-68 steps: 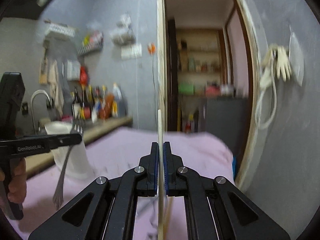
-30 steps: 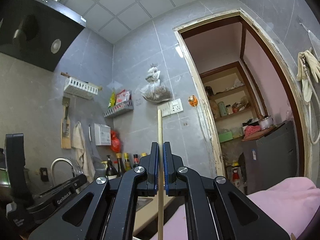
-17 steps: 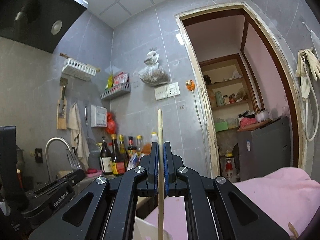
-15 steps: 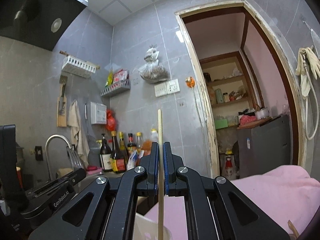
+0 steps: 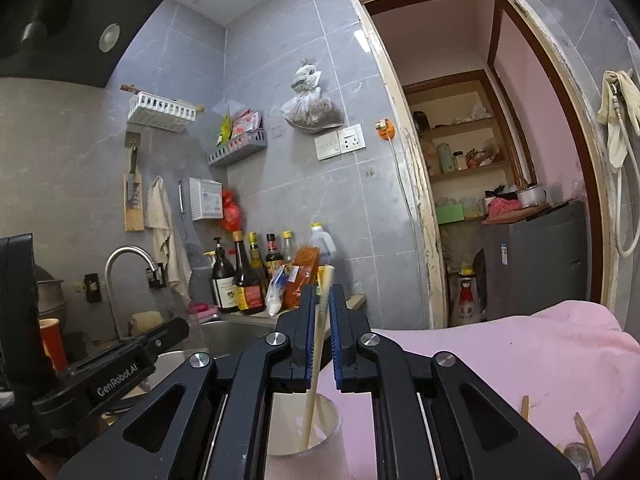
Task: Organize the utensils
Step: 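Lower the fork into the basket and open the left gripper while the right releases the chopstick, then grasp a wooden chopstick with the left gripper while the right grasps another chopstick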
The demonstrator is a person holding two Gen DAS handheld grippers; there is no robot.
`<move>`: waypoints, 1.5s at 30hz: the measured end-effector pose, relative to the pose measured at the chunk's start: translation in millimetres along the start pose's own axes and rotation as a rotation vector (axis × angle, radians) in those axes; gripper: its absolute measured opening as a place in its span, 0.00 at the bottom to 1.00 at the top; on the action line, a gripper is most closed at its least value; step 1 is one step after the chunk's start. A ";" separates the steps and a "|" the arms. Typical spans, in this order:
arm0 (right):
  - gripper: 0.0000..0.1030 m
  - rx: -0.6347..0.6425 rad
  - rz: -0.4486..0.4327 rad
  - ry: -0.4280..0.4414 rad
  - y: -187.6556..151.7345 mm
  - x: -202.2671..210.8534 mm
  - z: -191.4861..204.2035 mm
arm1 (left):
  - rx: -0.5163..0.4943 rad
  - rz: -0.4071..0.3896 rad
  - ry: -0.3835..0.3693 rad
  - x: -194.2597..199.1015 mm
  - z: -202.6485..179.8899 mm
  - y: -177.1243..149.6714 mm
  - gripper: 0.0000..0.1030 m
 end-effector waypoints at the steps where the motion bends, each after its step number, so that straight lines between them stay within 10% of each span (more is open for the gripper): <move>1: 0.13 -0.002 0.000 0.005 1.3 1.1 -0.7 | 0.006 0.003 -0.013 2.4 -1.4 2.0 0.06; 8: 0.28 0.013 -0.054 0.006 27.5 29.1 -16.7 | 0.014 0.001 -0.082 19.3 -22.2 14.7 0.21; 16: 0.74 0.098 -0.088 -0.087 56.7 75.3 -56.9 | -0.056 0.015 -0.175 37.0 -71.4 16.7 0.52; 25: 1.00 0.170 -0.036 -0.191 57.4 127.2 -104.8 | -0.147 0.090 -0.283 43.6 -130.1 -8.8 0.88; 45: 0.99 0.069 0.403 -0.257 -28.6 129.9 -183.5 | -0.359 0.467 -0.291 -7.8 -192.0 -117.9 0.91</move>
Point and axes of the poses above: each gripper's, at about its wrist camera, not at the fingertips, and x roughly against the way its jaws point, z to its left, y to its top, the point moved 4 cm from there along -x, roughly the way its jaws point, and after that the axes turned 8 degrees about x, right-handed, at the moved point
